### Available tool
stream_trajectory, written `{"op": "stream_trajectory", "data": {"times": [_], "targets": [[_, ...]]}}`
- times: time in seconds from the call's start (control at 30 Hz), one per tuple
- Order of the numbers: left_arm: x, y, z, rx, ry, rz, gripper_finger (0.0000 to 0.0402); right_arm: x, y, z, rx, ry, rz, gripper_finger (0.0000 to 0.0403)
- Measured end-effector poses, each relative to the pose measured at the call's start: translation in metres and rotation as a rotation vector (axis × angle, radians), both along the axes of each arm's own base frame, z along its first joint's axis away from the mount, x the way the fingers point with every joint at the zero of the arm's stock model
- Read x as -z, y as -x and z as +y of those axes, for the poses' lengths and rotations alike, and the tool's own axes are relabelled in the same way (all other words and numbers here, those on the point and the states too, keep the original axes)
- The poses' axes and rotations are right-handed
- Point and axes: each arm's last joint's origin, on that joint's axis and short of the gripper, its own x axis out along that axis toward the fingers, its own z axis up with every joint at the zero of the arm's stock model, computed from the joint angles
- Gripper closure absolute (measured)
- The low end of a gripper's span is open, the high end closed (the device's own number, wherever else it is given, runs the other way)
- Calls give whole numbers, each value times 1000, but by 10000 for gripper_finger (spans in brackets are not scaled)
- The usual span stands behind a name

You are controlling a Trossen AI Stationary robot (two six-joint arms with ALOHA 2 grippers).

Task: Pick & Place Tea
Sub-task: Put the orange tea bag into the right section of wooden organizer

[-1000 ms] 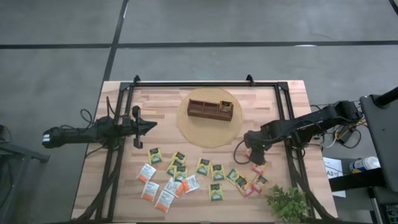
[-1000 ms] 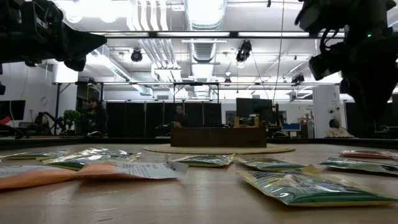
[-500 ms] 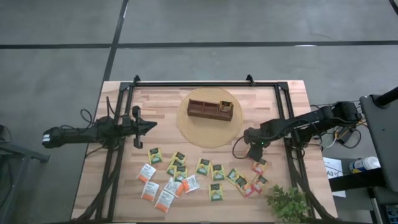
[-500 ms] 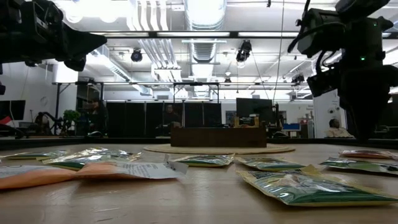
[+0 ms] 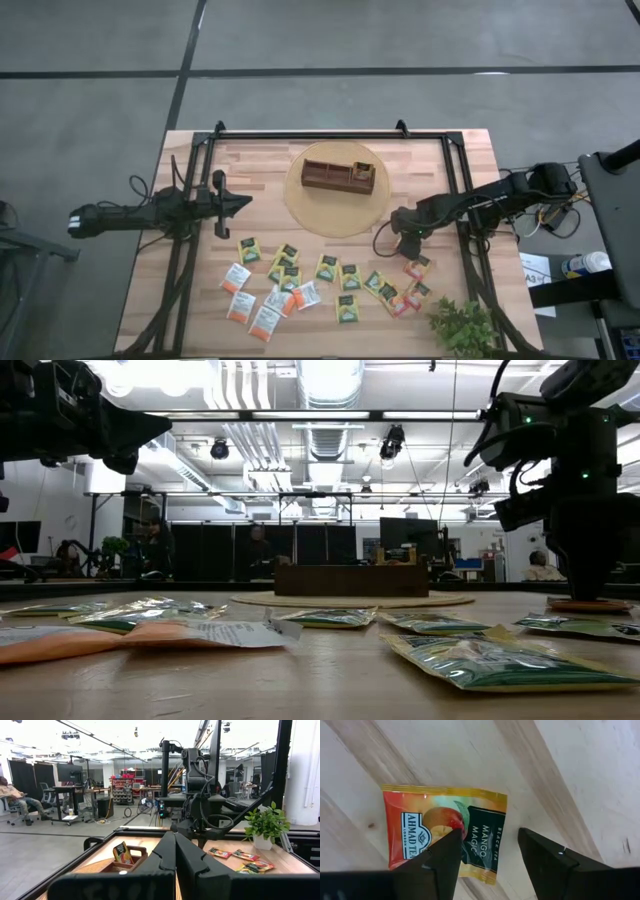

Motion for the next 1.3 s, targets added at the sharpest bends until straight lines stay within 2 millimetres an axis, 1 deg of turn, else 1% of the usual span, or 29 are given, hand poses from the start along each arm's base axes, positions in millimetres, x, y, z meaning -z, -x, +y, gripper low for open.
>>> {"op": "stream_trajectory", "data": {"times": [0.1, 0.2, 0.3, 0.5, 0.53, 0.67, 0.77, 0.83, 0.97, 1.07, 1.17, 1.3], "targets": [[0, 0, 0, 0, 0, 0, 402, 0, 0, 0, 0, 3, 0, 210], [0, 0, 0, 0, 0, 0, 402, -1, 0, 0, 0, 4, -2, 232], [0, 0, 0, 0, 0, 0, 402, -1, 0, 0, 1, 9, 1, 273], [0, 0, 0, 0, 0, 0, 402, -1, 0, -1, 2, 15, 0, 376], [0, 0, 0, 0, 0, 0, 402, 0, 0, -1, 2, 15, 0, 385], [0, 0, 0, 0, 0, -1, 402, -1, -1, -1, 7, 19, 0, 392], [0, 0, 0, 0, 0, 0, 402, -7, -5, -1, 6, 39, 7, 393], [0, 0, 0, 0, 0, -1, 402, -15, -10, -1, 0, 65, -2, 394], [0, 0, 0, 0, 0, 0, 402, -39, -25, -2, -35, 143, -51, 394], [0, 0, 0, 0, 0, 0, 402, -60, -37, -4, -57, 228, -104, 394], [0, 0, 0, 0, 0, 0, 402, -79, -48, -5, -77, 319, -119, 394], [0, 0, 0, 0, 0, 0, 402, -103, -66, -7, -152, 456, -115, 394]]}}
